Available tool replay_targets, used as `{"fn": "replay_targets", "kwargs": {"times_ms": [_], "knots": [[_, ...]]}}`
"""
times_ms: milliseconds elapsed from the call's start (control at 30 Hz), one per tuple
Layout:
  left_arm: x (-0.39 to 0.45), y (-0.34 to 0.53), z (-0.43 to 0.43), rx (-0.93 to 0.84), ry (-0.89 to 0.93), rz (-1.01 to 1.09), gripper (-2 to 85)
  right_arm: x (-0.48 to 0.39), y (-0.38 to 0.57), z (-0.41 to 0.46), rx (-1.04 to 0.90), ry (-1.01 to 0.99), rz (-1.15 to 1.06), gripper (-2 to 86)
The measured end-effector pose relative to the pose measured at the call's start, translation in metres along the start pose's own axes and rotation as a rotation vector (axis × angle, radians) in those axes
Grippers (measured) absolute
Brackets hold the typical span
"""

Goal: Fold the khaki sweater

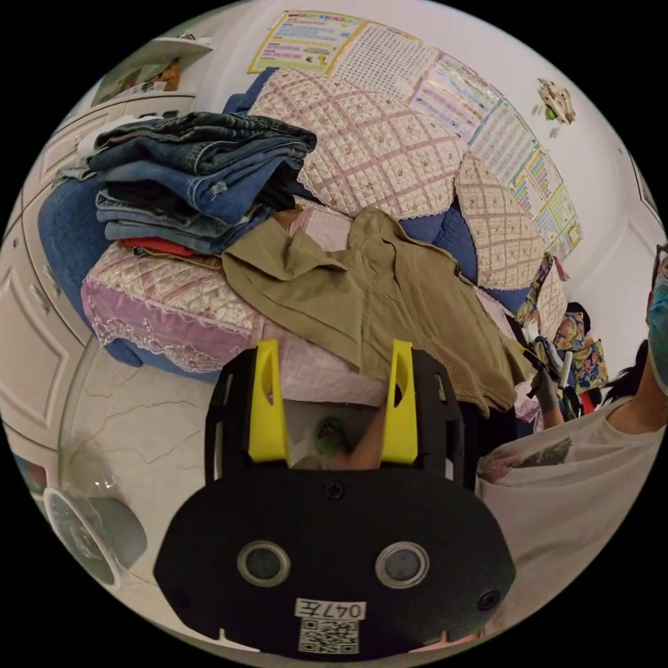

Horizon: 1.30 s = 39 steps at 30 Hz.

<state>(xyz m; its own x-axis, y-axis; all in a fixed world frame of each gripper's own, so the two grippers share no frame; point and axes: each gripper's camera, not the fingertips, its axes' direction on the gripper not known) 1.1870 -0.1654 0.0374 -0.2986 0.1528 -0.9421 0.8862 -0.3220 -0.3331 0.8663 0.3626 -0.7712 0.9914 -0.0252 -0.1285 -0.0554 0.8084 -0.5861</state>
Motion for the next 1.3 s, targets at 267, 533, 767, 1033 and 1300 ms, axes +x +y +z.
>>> {"fn": "replay_targets", "kwargs": {"times_ms": [267, 533, 767, 1033, 1300], "knots": [[0.039, 0.005, -0.082, 0.066, 0.054, 0.016, 18.7, -0.011, 0.049, -0.076, 0.145, 0.231, -0.084, 2.8], [0.100, 0.016, -0.178, 0.284, 0.034, 0.094, 10.4, -0.012, 0.076, -0.127, 0.190, 0.288, -0.108, 0.9], [0.113, 0.016, -0.215, 0.226, 0.113, -0.040, 10.9, 0.005, 0.113, -0.156, 0.122, 0.251, -0.079, 1.2], [0.177, -0.014, -0.226, 0.153, 0.169, -0.055, 11.5, 0.024, 0.142, -0.185, 0.104, 0.194, -0.028, 3.7], [0.250, -0.054, -0.228, 0.097, 0.235, -0.161, 13.1, 0.048, 0.180, -0.208, 0.059, 0.105, 0.030, 5.0]]}}
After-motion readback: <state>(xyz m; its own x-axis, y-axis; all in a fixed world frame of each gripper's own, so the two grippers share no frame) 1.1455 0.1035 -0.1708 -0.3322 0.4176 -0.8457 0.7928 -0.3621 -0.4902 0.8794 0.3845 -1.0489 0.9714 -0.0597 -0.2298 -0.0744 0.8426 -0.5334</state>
